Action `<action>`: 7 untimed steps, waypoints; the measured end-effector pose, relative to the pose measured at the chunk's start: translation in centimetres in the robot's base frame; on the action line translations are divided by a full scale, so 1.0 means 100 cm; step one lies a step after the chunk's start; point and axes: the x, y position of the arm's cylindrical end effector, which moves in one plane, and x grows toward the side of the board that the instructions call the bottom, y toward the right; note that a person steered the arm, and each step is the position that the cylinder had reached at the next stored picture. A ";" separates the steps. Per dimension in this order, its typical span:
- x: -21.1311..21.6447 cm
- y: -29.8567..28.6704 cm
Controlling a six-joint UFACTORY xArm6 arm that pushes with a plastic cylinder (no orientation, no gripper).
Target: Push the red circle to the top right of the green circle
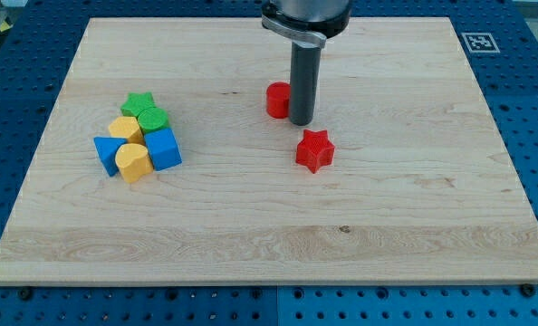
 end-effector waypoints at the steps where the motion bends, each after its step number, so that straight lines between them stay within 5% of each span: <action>1: -0.001 0.011; 3: -0.030 0.011; 7: -0.020 -0.052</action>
